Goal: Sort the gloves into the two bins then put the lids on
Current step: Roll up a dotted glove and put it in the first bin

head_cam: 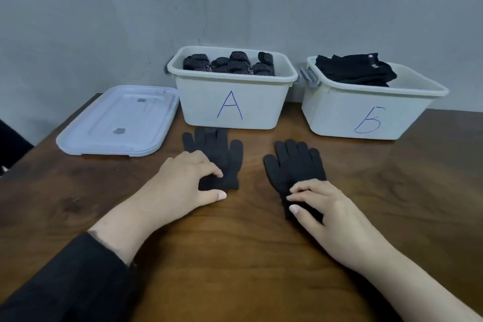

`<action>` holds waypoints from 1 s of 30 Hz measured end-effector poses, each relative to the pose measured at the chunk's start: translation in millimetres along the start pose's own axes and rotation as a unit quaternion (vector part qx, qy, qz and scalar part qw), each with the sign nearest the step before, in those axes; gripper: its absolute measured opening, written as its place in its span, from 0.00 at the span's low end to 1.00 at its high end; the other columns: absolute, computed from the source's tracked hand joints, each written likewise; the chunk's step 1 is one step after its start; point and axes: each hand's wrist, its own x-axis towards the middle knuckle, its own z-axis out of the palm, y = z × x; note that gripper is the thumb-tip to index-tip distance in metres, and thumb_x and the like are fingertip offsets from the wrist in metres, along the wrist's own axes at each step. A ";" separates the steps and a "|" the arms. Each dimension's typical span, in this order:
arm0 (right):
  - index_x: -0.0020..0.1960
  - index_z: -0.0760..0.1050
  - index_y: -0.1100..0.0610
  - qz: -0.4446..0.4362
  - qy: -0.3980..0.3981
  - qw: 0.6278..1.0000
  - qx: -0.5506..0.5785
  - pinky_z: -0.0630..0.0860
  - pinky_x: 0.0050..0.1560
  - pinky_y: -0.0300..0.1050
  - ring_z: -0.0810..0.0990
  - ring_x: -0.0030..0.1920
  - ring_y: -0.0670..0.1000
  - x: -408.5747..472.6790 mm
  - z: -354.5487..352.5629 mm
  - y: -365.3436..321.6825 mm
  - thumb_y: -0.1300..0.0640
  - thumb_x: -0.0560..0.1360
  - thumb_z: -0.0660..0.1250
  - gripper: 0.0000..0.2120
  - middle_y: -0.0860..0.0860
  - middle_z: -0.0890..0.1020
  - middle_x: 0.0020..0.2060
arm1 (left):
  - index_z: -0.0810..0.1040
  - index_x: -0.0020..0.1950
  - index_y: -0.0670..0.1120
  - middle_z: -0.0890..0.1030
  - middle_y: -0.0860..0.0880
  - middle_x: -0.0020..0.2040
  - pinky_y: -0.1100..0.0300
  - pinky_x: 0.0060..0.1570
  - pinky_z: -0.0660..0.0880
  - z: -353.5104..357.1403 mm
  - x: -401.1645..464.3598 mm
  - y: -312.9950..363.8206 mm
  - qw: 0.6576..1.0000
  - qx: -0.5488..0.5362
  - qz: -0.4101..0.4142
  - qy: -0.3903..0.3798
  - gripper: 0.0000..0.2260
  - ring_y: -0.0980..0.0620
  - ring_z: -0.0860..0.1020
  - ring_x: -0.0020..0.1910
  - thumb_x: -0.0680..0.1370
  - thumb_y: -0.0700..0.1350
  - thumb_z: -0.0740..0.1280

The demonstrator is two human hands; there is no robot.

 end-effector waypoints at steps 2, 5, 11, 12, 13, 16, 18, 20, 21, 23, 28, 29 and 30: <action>0.63 0.81 0.45 -0.003 -0.017 1.000 0.000 0.67 0.67 0.36 0.69 0.64 0.35 -1.3 4.7 1.0 0.40 0.79 0.59 0.19 0.32 0.75 0.59 | 0.78 0.62 0.61 0.73 0.60 0.57 0.54 0.62 0.65 0.8 3.4 0.6 1.000 0.014 -0.001 0.002 0.15 0.59 0.68 0.55 0.77 0.61 0.67; 0.64 0.80 0.44 0.009 -0.019 1.000 0.007 0.64 0.67 0.34 0.68 0.66 0.33 -2.2 4.0 3.9 0.38 0.78 0.57 0.21 0.31 0.74 0.60 | 0.79 0.61 0.60 0.74 0.60 0.56 0.55 0.58 0.66 1.9 7.6 1.3 0.999 0.037 0.011 0.011 0.12 0.58 0.70 0.54 0.79 0.58 0.65; 0.62 0.80 0.43 0.025 0.010 0.998 0.050 0.68 0.66 0.36 0.71 0.65 0.34 -1.4 2.4 -0.8 0.41 0.79 0.61 0.16 0.31 0.76 0.58 | 0.80 0.50 0.53 0.77 0.57 0.44 0.62 0.45 0.68 9.0 6.2 11.5 0.994 -0.017 0.002 0.106 0.05 0.58 0.73 0.44 0.80 0.51 0.66; 0.62 0.80 0.43 0.026 0.025 0.997 0.062 0.69 0.65 0.35 0.72 0.64 0.34 -1.0 0.1 -3.3 0.40 0.78 0.61 0.17 0.31 0.77 0.58 | 0.79 0.50 0.53 0.77 0.57 0.43 0.64 0.43 0.68 8.6 5.5 15.8 0.988 -0.069 -0.017 0.136 0.04 0.58 0.74 0.44 0.80 0.50 0.66; 0.63 0.80 0.44 0.030 0.047 0.995 0.078 0.70 0.64 0.34 0.73 0.64 0.34 -0.6 -2.9 -7.0 0.40 0.78 0.60 0.18 0.32 0.78 0.58 | 0.79 0.48 0.53 0.78 0.57 0.42 0.66 0.42 0.69 7.7 5.7 21.6 0.978 -0.118 -0.037 0.168 0.03 0.59 0.75 0.44 0.80 0.50 0.66; 0.64 0.79 0.42 0.083 0.097 0.975 0.183 0.72 0.60 0.28 0.75 0.61 0.31 6.5 -10.9 -24.3 0.43 0.79 0.63 0.15 0.31 0.81 0.56 | 0.80 0.46 0.53 0.79 0.56 0.40 0.67 0.40 0.70 6.1 9.4 49.3 0.934 -0.244 -0.079 0.248 0.03 0.58 0.77 0.42 0.79 0.48 0.67; 0.66 0.77 0.41 0.124 0.063 0.949 0.282 0.72 0.63 0.30 0.77 0.61 0.32 16.3 -10.7 -41.4 0.44 0.80 0.63 0.15 0.32 0.81 0.58 | 0.81 0.46 0.53 0.80 0.56 0.40 0.64 0.42 0.72 8.7 12.0 72.1 0.914 -0.296 -0.075 0.268 0.03 0.58 0.78 0.42 0.79 0.47 0.68; 0.66 0.77 0.41 0.144 0.027 0.901 0.407 0.75 0.66 0.43 0.79 0.63 0.39 25.0 -7.1 -55.6 0.42 0.82 0.61 0.15 0.38 0.82 0.60 | 0.82 0.49 0.52 0.82 0.57 0.43 0.62 0.45 0.76 13.9 13.2 94.5 0.909 -0.325 -0.042 0.257 0.05 0.59 0.79 0.45 0.79 0.45 0.67; 0.64 0.79 0.44 0.156 0.023 0.871 0.465 0.76 0.66 0.48 0.80 0.63 0.43 28.6 -6.1 -61.0 0.43 0.82 0.60 0.15 0.42 0.83 0.60 | 0.83 0.51 0.52 0.83 0.59 0.45 0.63 0.48 0.76 16.7 13.1 103.7 0.909 -0.340 -0.023 0.239 0.07 0.60 0.80 0.48 0.80 0.43 0.66; 0.61 0.81 0.50 0.192 0.034 0.818 0.541 0.78 0.64 0.52 0.82 0.61 0.46 34.2 -10.2 -65.5 0.47 0.84 0.61 0.13 0.47 0.85 0.58 | 0.83 0.59 0.53 0.83 0.62 0.52 0.70 0.54 0.73 21.0 11.8 114.6 0.908 -0.371 0.000 0.195 0.15 0.64 0.78 0.55 0.80 0.38 0.62; 0.58 0.83 0.53 0.274 0.093 0.832 0.473 0.84 0.52 0.50 0.86 0.53 0.51 47.7 -32.1 -46.8 0.61 0.83 0.61 0.12 0.51 0.87 0.51 | 0.80 0.65 0.51 0.83 0.62 0.56 0.72 0.61 0.70 23.2 5.8 100.8 0.896 -0.405 0.016 0.180 0.18 0.66 0.76 0.61 0.82 0.36 0.59; 0.56 0.83 0.53 0.284 0.103 0.840 0.452 0.84 0.50 0.49 0.86 0.51 0.52 51.5 -39.5 -42.1 0.61 0.82 0.61 0.12 0.53 0.86 0.51 | 0.80 0.65 0.52 0.83 0.63 0.56 0.72 0.61 0.70 22.0 5.8 96.7 0.894 -0.405 0.012 0.191 0.18 0.66 0.77 0.61 0.82 0.36 0.59; 0.53 0.83 0.54 0.285 0.110 0.844 0.440 0.83 0.46 0.48 0.85 0.49 0.52 55.5 -48.6 -38.5 0.62 0.82 0.60 0.12 0.55 0.86 0.51 | 0.80 0.64 0.52 0.83 0.63 0.55 0.71 0.60 0.71 21.2 6.7 93.3 0.893 -0.403 0.004 0.201 0.17 0.65 0.77 0.60 0.82 0.37 0.59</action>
